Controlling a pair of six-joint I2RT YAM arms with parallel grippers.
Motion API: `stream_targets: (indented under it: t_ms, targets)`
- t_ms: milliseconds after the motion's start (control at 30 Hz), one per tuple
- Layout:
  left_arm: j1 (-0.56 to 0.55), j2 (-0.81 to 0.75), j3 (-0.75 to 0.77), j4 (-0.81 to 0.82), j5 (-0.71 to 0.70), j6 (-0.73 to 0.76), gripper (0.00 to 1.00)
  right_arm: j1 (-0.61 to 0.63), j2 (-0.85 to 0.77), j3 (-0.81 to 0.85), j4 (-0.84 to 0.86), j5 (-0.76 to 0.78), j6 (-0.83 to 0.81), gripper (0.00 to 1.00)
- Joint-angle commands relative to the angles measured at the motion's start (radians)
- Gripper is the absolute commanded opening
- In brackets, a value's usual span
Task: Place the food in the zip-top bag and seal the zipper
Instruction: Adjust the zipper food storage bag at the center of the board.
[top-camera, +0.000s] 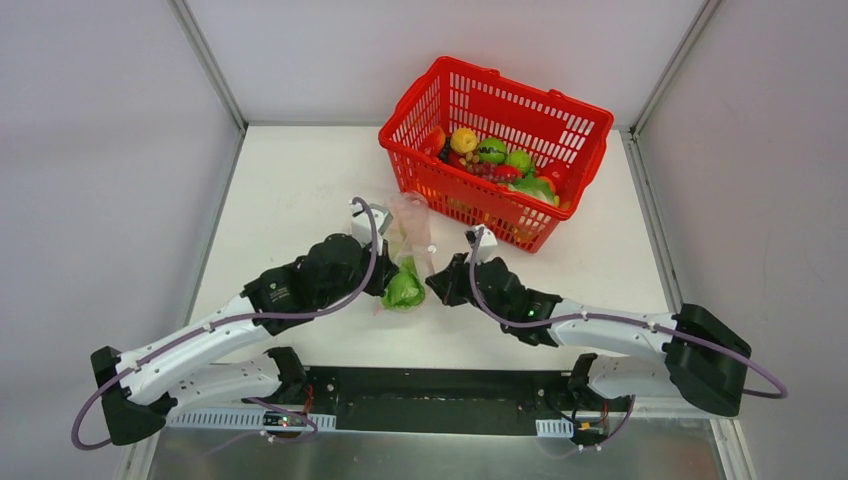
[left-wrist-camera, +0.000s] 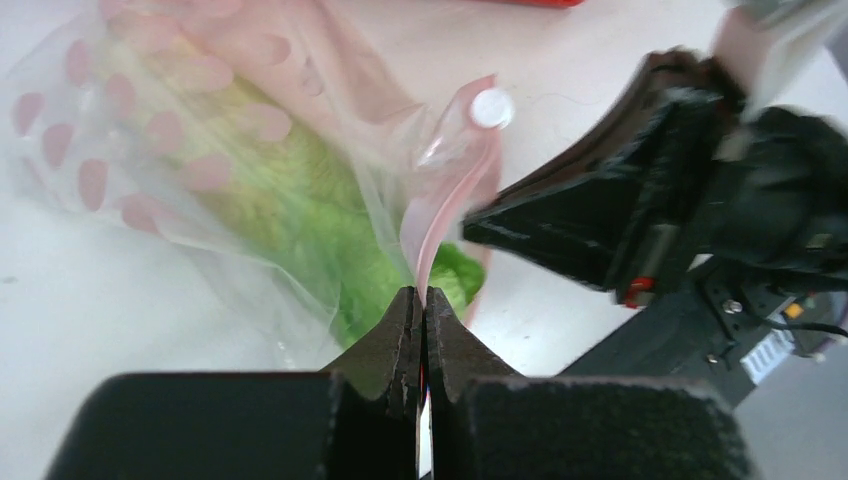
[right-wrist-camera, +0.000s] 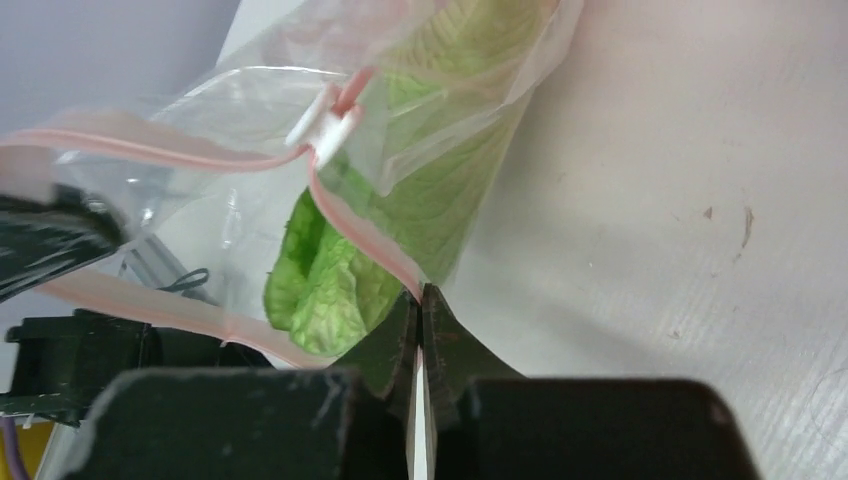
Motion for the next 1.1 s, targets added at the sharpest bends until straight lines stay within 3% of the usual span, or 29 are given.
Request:
stream_targets:
  t_ms: [0,200,267,367,533,733,833,1067]
  targets:
    - [0.049,-0.078,0.109,-0.155,-0.229,0.096,0.0,-0.008,-0.117,0.224,-0.078,-0.018,-0.17,0.0]
    - [0.196,-0.19,0.212,-0.256,-0.372,0.167,0.0,-0.068,0.035,0.728,-0.374,-0.203,-0.354,0.0]
    - [0.202,-0.221,0.204,-0.264,-0.42,0.145,0.0,-0.093,0.114,0.845,-0.423,-0.22,-0.377,0.0]
    - [0.201,-0.259,0.139,-0.23,-0.392,0.121,0.0,-0.128,0.245,0.994,-0.536,-0.367,-0.387,0.0]
    - [0.203,-0.253,0.139,-0.224,-0.422,0.116,0.0,-0.132,0.305,1.015,-0.452,-0.379,-0.373,0.0]
    - [0.203,-0.276,0.226,-0.165,-0.435,0.198,0.0,-0.137,0.419,1.22,-0.494,-0.481,-0.399,0.0]
    - [0.203,-0.294,0.239,-0.143,-0.36,0.214,0.0,-0.137,0.429,1.179,-0.46,-0.48,-0.418,0.0]
    - [0.203,-0.341,0.122,-0.104,-0.07,0.213,0.0,-0.172,0.279,0.725,-0.191,-0.431,-0.363,0.0]
